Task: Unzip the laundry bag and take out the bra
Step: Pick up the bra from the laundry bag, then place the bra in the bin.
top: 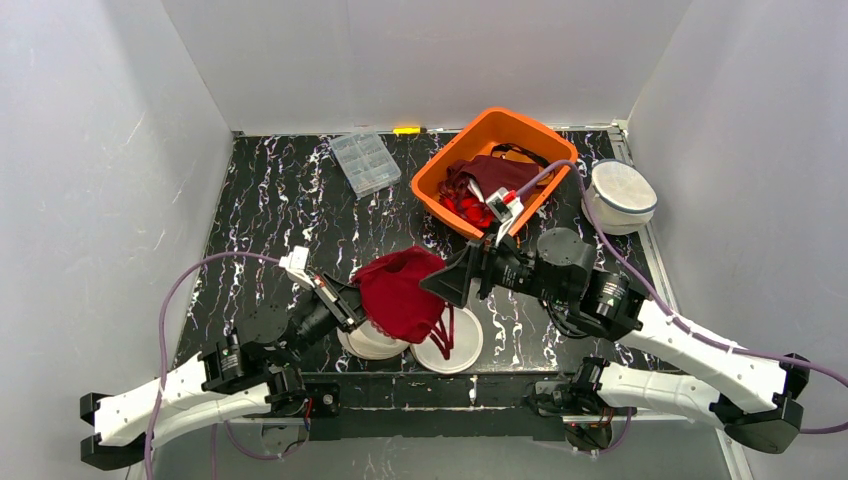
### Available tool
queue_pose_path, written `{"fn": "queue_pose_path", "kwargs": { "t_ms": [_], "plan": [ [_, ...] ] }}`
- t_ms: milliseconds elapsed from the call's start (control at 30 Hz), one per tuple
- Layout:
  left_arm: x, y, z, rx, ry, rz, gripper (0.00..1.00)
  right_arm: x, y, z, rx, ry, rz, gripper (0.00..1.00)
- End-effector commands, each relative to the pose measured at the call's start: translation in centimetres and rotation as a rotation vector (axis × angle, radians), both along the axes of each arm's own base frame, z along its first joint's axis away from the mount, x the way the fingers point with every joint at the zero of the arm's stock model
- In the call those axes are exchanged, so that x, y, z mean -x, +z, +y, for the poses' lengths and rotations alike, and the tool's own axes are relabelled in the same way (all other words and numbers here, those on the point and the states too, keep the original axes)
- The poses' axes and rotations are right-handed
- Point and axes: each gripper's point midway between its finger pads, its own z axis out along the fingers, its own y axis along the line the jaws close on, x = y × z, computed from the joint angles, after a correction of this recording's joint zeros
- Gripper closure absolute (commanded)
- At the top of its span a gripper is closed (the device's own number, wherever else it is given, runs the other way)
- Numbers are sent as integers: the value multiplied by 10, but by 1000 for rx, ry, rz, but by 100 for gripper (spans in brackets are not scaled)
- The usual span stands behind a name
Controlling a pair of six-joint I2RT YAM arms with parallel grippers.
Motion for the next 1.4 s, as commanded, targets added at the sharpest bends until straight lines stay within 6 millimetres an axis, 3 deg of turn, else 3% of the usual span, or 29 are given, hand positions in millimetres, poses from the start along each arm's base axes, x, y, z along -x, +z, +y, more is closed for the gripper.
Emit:
{"fn": "queue_pose_path", "kwargs": {
  "t_ms": [0, 133, 300, 367, 633, 667, 733, 800, 867, 933, 1067, 1200, 1367],
  "plan": [
    [11, 22, -14, 33, -91, -74, 100, 10, 38, 4, -126, 93, -50, 1],
    [13, 33, -18, 52, -110, -106, 100, 16, 35, 10, -134, 146, -28, 2],
    [11, 36, -21, 50, -109, -115, 100, 23, 31, 17, -152, 200, -1, 21],
    [11, 38, -21, 43, -105, -120, 100, 23, 27, 17, -148, 200, 11, 33],
    [5, 34, -16, 9, -66, -120, 100, 21, 25, 15, -139, 182, 12, 96],
    [3, 33, -14, 7, -54, -116, 94, 18, 25, 12, -139, 158, 4, 99],
    [-1, 22, -8, -37, -22, -93, 67, 8, 33, 5, -141, 90, -34, 99],
    [-3, 11, 0, -77, 7, -62, 41, -8, 40, -5, -107, -12, -69, 99],
    [-5, -6, 9, -137, 37, -17, 24, -30, 51, -18, -65, -143, -123, 99],
    [-7, -28, 24, -208, 87, 66, 16, -52, 59, -29, -10, -262, -178, 99],
    [-7, -62, 53, -360, 159, 146, 10, -92, 71, -41, 94, -464, -251, 99],
    [-7, -73, 80, -438, 223, 166, 9, -146, 72, -60, 226, -691, -271, 99],
    [-6, -89, 100, -506, 269, 205, 14, -215, 71, -80, 201, -815, -253, 99]
  ]
}}
